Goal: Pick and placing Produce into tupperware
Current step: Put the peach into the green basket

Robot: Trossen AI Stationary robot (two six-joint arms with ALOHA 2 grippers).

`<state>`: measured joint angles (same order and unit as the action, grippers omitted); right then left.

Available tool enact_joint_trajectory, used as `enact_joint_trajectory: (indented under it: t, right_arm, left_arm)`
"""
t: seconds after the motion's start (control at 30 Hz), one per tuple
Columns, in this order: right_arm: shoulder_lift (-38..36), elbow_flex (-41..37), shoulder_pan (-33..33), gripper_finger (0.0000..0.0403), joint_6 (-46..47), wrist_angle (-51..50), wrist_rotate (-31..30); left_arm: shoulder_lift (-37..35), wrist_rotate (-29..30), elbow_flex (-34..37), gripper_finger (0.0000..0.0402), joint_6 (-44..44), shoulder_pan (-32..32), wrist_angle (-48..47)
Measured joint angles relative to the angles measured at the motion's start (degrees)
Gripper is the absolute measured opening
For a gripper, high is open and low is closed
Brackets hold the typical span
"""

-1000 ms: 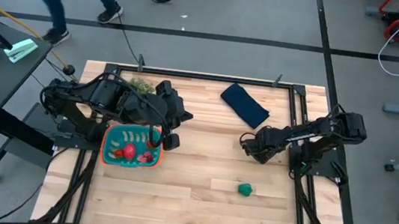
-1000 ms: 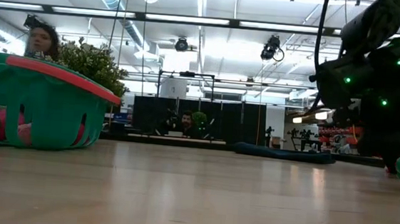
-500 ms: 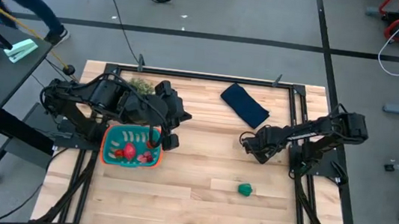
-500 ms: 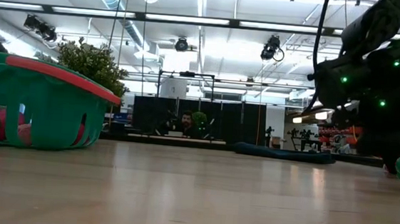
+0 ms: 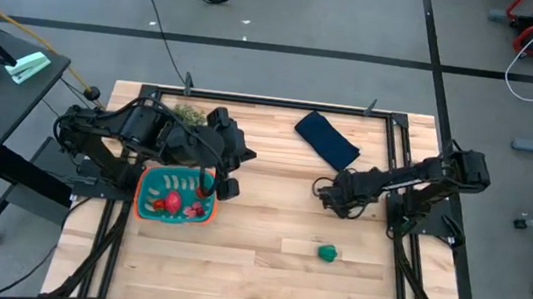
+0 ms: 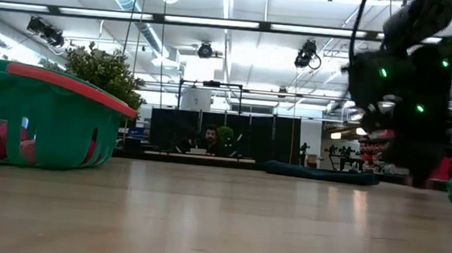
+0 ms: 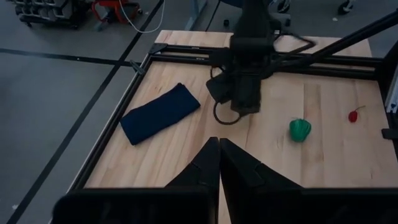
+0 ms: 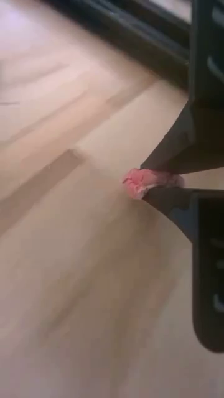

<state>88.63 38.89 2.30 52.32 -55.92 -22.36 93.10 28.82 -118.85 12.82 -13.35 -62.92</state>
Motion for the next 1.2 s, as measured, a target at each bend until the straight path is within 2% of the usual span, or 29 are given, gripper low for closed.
enact_joint_trajectory:
  t: [0.1,0.2,0.27,0.33,0.4,0.47,0.53,0.73,1.0,1.2]
  right_arm:
    - [-0.6,4.5,2.8,0.0027,0.1,3.9,-2.9]
    - [-1.3,9.1,5.5,0.0025,-0.2,14.0,-8.3]
    - [-1.4,11.0,7.2,0.0027,-3.4,27.0,-13.5]
    - [-1.0,11.6,8.1,0.0031,-10.4,44.6,-15.2]
    - [-0.1,11.3,8.8,0.0035,-18.5,64.6,-13.3]
    - [1.7,11.3,9.4,0.0038,-25.5,80.3,-9.2]
    - [3.8,12.0,9.8,0.0039,-30.9,89.3,-5.5]
    - [14.4,22.5,10.6,0.0039,-32.3,90.5,-4.3]
    - [29.8,44.3,8.4,0.0041,-33.0,70.9,-1.0]
    - [38.6,55.2,6.5,0.0046,-33.4,69.4,6.6]
  left_arm:
    - [0.0,0.0,0.0,0.0012,0.0,0.1,0.0]
    - [0.0,0.0,0.0,0.0015,0.0,0.1,0.0]
    - [0.0,0.0,0.0,0.0018,0.0,0.1,0.0]
    - [0.0,0.0,0.0,0.0021,0.0,0.1,0.0]
    - [0.0,0.0,0.0,0.0022,0.3,0.1,0.1]
    - [0.0,0.0,0.0,0.0020,1.4,0.1,0.0]
    - [0.0,0.0,0.0,0.0017,1.8,0.0,0.0]
    - [0.0,0.0,0.0,0.0014,1.5,0.1,0.4]
    - [0.0,0.0,0.0,0.0024,1.2,0.4,-0.1]
    - [0.0,0.0,0.0,0.0017,-0.3,0.4,-0.4]
